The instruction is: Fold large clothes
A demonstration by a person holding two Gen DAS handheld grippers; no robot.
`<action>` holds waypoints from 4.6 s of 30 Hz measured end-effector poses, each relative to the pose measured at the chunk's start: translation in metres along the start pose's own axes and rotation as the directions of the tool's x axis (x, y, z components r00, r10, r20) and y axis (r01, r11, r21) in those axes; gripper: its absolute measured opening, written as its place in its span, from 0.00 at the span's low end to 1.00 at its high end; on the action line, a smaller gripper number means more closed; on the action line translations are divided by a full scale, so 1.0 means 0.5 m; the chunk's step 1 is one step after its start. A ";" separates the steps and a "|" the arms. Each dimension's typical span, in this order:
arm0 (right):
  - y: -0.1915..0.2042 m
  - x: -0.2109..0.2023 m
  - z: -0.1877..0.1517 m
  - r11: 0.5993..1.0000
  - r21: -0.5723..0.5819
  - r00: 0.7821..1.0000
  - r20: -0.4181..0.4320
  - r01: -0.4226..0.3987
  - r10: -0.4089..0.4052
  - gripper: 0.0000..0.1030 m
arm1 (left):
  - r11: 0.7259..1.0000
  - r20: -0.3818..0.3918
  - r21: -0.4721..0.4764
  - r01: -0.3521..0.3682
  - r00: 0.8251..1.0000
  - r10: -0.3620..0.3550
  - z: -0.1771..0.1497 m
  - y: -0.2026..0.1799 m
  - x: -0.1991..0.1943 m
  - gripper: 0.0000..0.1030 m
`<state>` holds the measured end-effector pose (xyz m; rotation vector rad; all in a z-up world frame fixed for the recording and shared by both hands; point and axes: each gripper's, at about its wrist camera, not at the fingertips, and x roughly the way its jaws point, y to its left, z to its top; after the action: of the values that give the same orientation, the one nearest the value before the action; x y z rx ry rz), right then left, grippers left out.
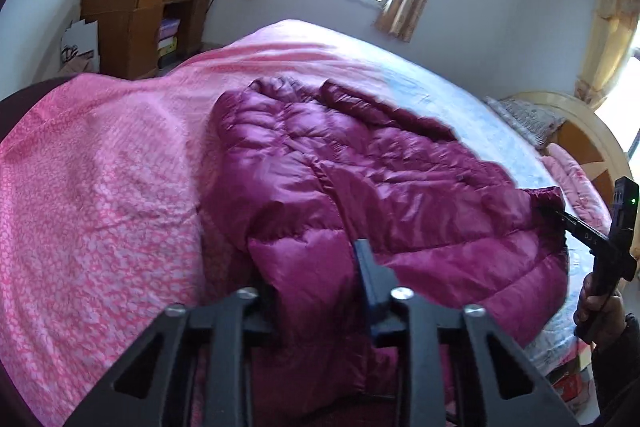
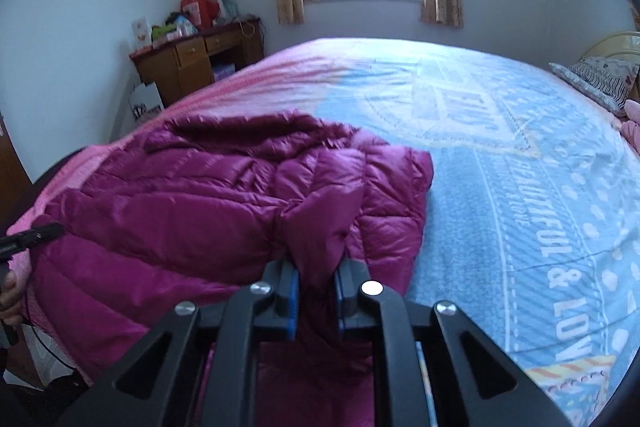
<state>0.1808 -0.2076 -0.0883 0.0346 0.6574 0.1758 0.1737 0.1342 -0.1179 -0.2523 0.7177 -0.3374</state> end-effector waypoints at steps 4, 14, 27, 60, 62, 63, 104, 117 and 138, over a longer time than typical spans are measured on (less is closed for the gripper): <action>0.003 -0.070 0.027 0.999 0.027 0.997 0.073 -0.020 0.018 0.14 | 0.999 0.053 0.048 0.011 0.998 -0.013 0.027 -0.031 -0.045 0.21; -0.005 -0.076 0.187 1.000 0.024 0.977 0.212 -0.013 0.008 0.14 | 0.989 0.222 0.129 -0.075 0.974 0.045 0.231 -0.079 -0.028 0.16; -0.076 0.315 0.251 0.967 0.089 0.971 -0.004 0.239 -0.240 0.14 | 0.911 0.049 0.054 -0.409 0.912 0.406 0.303 -0.003 0.343 0.16; 0.197 0.316 0.202 0.995 0.077 0.990 -0.126 -0.057 0.066 0.39 | 0.773 -0.013 0.160 -0.614 0.782 0.624 0.256 -0.024 0.432 0.24; 0.202 0.361 0.180 0.999 0.037 0.987 -0.156 -0.022 0.028 0.37 | 0.776 -0.016 0.157 -0.611 0.784 0.621 0.257 -0.022 0.432 0.24; 0.191 0.376 0.171 0.999 0.032 0.988 -0.154 -0.020 0.024 0.35 | 0.781 -0.018 0.150 -0.606 0.788 0.615 0.258 -0.020 0.431 0.25; -0.021 0.288 0.200 0.958 0.224 0.978 -0.144 0.181 -0.151 0.69 | 0.911 -0.016 0.060 -0.409 0.912 0.410 0.181 -0.191 0.427 0.74; -0.049 0.258 0.164 0.948 0.242 0.977 -0.093 0.207 -0.190 0.30 | 0.919 -0.021 0.070 -0.388 0.920 0.390 0.184 -0.192 0.434 0.77; 0.063 0.276 0.084 0.975 0.210 0.997 -0.034 0.068 -0.062 0.25 | 0.920 0.149 -0.161 -0.358 0.912 0.382 0.125 -0.072 0.145 0.79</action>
<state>0.3090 -0.1517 -0.1360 0.2148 0.7014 0.0428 0.2594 0.0804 -0.1037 -0.2599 0.5962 0.0960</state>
